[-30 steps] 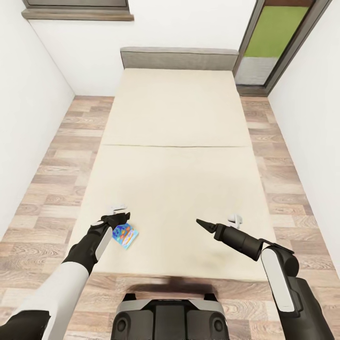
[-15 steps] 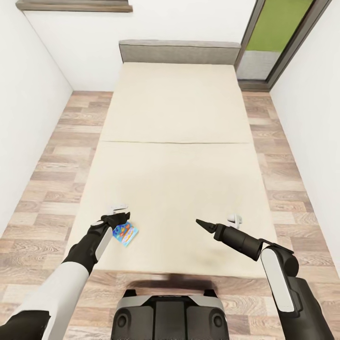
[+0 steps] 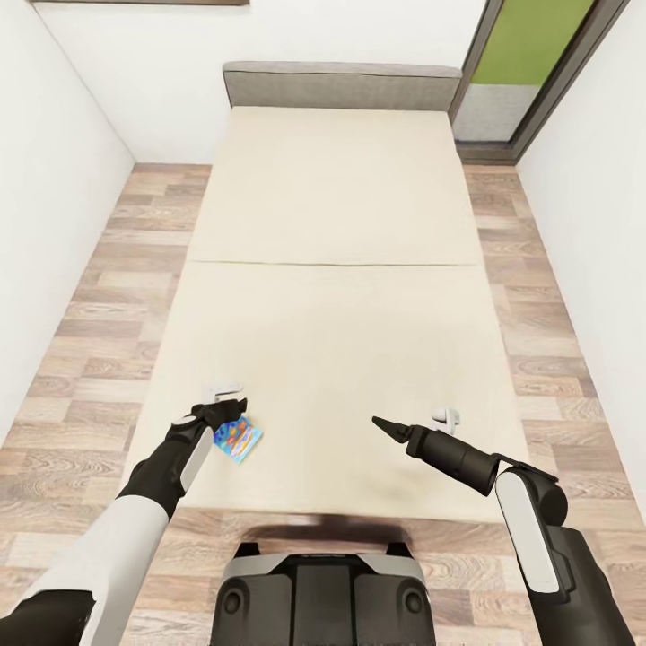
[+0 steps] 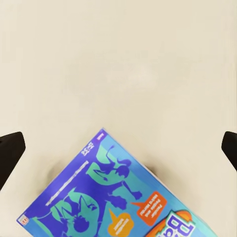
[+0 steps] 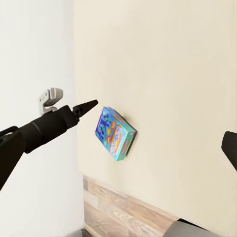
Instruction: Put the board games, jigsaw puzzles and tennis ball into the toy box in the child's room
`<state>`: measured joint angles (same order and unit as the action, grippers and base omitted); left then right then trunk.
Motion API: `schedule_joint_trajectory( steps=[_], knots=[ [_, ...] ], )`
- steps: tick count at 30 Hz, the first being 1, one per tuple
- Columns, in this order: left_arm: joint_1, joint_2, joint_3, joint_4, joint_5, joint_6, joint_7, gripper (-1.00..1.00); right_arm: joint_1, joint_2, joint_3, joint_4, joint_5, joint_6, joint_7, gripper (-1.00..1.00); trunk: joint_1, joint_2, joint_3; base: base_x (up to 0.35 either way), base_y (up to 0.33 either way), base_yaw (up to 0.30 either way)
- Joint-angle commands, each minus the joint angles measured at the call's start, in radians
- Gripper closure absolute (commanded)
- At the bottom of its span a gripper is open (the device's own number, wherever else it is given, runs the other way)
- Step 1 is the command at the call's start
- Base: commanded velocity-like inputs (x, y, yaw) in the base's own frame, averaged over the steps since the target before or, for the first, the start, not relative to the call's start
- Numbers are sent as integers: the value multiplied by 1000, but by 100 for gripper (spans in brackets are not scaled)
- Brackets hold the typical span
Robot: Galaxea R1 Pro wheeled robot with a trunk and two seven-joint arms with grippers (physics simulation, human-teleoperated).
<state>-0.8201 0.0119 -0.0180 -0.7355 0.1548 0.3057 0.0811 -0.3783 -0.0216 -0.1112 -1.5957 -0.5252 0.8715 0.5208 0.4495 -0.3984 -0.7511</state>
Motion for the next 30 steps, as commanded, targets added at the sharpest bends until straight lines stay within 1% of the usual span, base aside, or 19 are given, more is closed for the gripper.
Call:
schedule_joint_trajectory(
  steps=[1, 10, 15, 22, 27, 30],
  knots=[
    [0, 0, -2, -2, 11, 6, 7, -100, -1, 0, -2, 0, 1, 6, 4, -100, 0, -2, -3, 0, 0, 0],
    [-5, 0, -2, -2, 11, 7, 9, -100, -1, 0, -1, -1, 1, 6, 4, -100, 0, -2, -17, 0, 0, 0],
    [-34, 1, -2, -2, 11, 8, 8, -100, -1, 0, -1, 0, 1, 6, 4, -100, 0, -2, -26, 0, 0, 0],
    [-43, 1, -1, -2, 11, 12, 8, -100, -1, 0, -2, 0, 1, 6, 4, -100, 0, -2, -37, 0, 0, 0],
    [-46, 1, -1, -2, 11, 55, 9, -100, -1, 0, -2, 0, 1, 6, 4, -100, 0, -2, -45, 0, 0, 0],
    [-46, 1, -1, -2, 11, 65, 9, -100, -1, 0, -2, 0, 1, 6, 4, -100, 0, -2, -50, 0, 0, 0]
  ],
)
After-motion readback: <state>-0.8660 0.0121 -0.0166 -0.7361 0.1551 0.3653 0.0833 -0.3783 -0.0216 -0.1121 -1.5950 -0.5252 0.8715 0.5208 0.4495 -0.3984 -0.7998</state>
